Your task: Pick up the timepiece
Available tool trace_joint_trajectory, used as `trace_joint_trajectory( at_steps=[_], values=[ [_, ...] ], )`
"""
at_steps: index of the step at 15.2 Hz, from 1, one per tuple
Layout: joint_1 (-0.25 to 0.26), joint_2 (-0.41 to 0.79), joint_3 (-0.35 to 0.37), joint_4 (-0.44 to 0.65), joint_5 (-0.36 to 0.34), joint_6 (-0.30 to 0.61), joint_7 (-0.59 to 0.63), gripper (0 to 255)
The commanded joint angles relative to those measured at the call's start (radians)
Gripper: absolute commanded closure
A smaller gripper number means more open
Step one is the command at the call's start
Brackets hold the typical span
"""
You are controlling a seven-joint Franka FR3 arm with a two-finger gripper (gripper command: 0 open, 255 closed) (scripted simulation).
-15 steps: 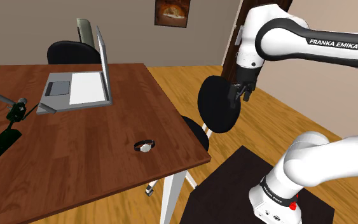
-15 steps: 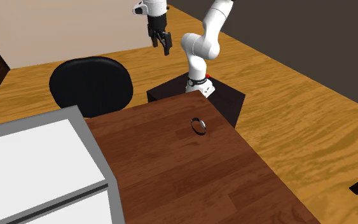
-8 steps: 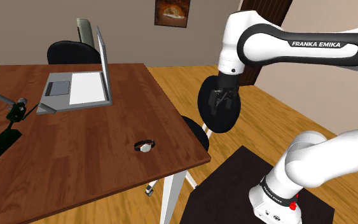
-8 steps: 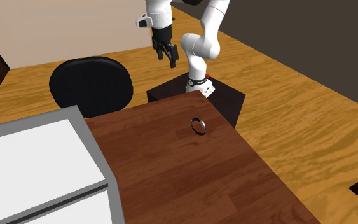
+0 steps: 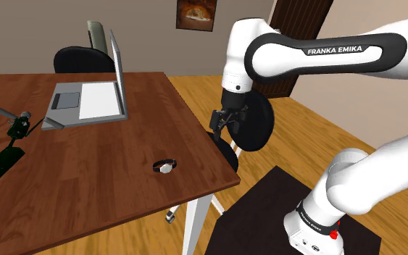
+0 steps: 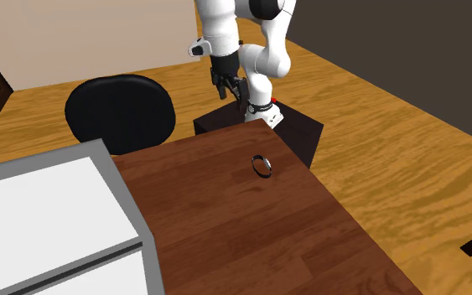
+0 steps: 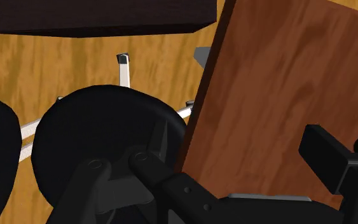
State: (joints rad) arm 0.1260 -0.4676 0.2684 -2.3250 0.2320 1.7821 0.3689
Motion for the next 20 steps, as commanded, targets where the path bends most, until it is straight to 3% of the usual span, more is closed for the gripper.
trace_joint_trajectory(
  at_steps=[1, 9, 17, 20],
  values=[
    [0.012, 0.054, 0.028, 0.029, 0.024, 0.039, 0.03, 0],
    [0.052, 0.275, 0.124, 0.188, 0.067, 0.161, 0.146, 0],
    [0.103, 0.524, 0.199, 0.412, 0.033, 0.25, 0.276, 0],
    [0.107, 0.537, 0.199, 0.399, 0.031, 0.277, 0.274, 0]
  ],
)
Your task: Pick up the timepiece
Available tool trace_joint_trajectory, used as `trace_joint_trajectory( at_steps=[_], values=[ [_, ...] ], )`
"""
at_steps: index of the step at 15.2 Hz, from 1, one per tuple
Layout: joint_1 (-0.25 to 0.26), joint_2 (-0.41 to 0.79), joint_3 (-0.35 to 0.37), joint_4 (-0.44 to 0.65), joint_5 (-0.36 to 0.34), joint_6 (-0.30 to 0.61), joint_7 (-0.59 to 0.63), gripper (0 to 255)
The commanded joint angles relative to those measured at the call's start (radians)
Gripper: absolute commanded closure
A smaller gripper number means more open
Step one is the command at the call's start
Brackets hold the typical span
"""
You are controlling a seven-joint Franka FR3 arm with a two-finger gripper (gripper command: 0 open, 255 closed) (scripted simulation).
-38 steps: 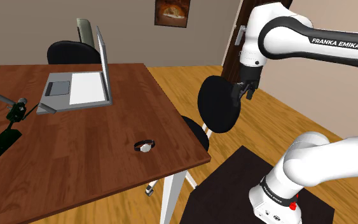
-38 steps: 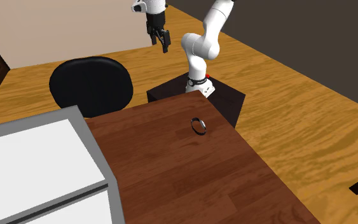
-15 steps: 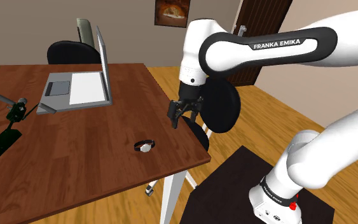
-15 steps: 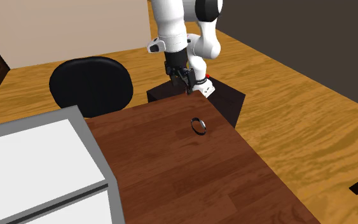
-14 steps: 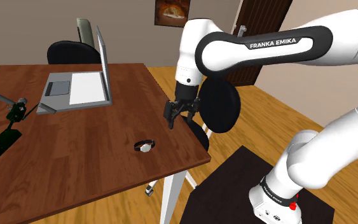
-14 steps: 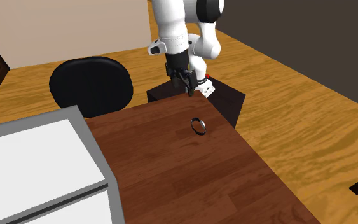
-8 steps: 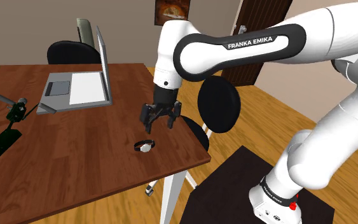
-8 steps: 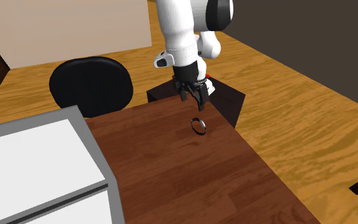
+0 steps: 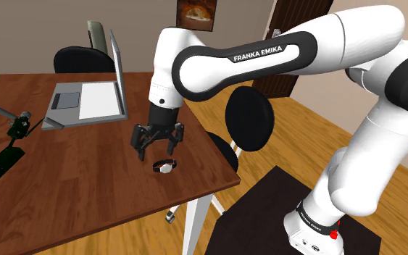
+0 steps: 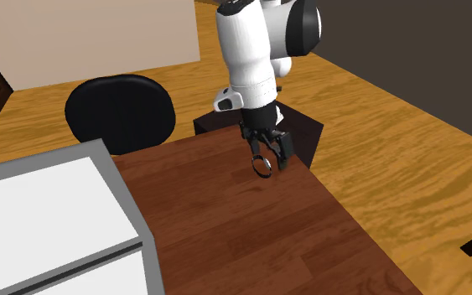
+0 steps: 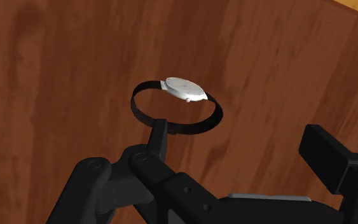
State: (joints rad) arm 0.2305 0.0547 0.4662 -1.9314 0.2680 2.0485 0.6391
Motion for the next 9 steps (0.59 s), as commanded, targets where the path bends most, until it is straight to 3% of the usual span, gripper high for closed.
trace_joint_trajectory(
  at_steps=[1, 7, 8, 9],
  values=[
    [0.003, 0.018, 0.002, -0.004, -0.005, 0.023, 0.002, 0],
    [0.006, 0.039, 0.003, -0.044, -0.007, 0.081, -0.007, 0],
    [0.006, 0.038, 0.003, -0.043, -0.007, 0.08, -0.008, 255],
    [0.006, 0.038, 0.003, -0.044, -0.006, 0.081, -0.009, 255]
  ],
)
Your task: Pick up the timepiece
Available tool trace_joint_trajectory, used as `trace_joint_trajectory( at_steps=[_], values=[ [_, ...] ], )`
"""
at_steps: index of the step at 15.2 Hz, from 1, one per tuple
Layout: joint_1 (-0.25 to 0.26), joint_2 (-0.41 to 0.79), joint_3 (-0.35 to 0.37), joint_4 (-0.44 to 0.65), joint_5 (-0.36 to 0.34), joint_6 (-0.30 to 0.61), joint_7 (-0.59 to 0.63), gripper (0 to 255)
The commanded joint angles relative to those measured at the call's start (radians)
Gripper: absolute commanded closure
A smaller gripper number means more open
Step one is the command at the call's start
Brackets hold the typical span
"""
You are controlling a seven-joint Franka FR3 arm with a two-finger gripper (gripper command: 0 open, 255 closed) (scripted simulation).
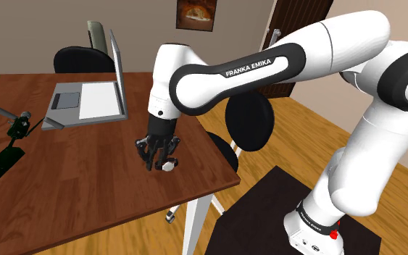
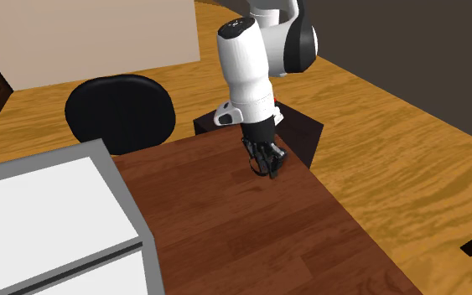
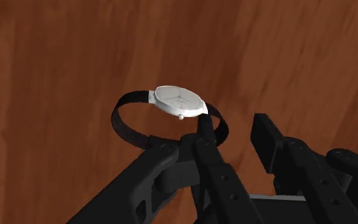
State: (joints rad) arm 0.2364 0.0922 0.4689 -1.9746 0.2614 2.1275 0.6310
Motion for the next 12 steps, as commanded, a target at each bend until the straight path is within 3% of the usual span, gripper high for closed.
trace_joint_trajectory(
  at_steps=[1, 8, 12],
  values=[
    [0.0, 0.0, 0.0, -0.001, 0.0, 0.001, -0.001, 255],
    [0.001, 0.001, 0.0, 0.0, -0.001, 0.002, 0.001, 255],
    [-0.002, -0.017, -0.001, 0.034, 0.001, -0.049, 0.009, 255]
  ],
)
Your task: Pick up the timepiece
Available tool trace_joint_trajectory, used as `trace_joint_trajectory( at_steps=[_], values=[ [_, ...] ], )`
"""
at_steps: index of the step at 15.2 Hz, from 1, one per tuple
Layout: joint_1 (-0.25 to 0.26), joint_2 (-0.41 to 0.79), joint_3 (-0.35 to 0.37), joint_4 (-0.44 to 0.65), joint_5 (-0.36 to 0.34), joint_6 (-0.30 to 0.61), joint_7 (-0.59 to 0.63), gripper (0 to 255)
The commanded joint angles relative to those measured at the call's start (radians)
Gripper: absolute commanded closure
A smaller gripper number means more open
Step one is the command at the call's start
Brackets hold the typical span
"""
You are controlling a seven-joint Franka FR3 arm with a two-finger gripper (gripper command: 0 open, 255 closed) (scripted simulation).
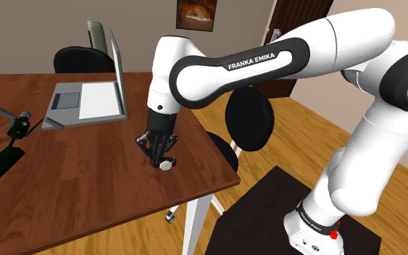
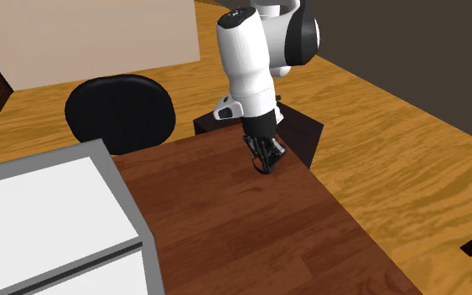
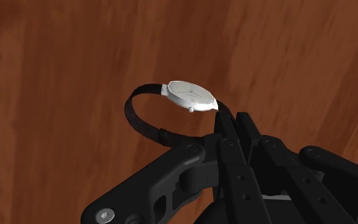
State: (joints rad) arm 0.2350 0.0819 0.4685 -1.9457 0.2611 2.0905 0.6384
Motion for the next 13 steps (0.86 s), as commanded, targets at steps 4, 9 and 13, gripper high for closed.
trace_joint_trajectory(
  at_steps=[4, 9, 13],
  values=[
    [-0.003, -0.021, -0.002, 0.043, 0.002, -0.062, 0.01, 255],
    [-0.006, -0.034, -0.003, 0.096, 0.002, -0.126, 0.022, 255],
    [-0.007, -0.038, -0.004, 0.12, 0.001, -0.153, 0.028, 255]
  ],
)
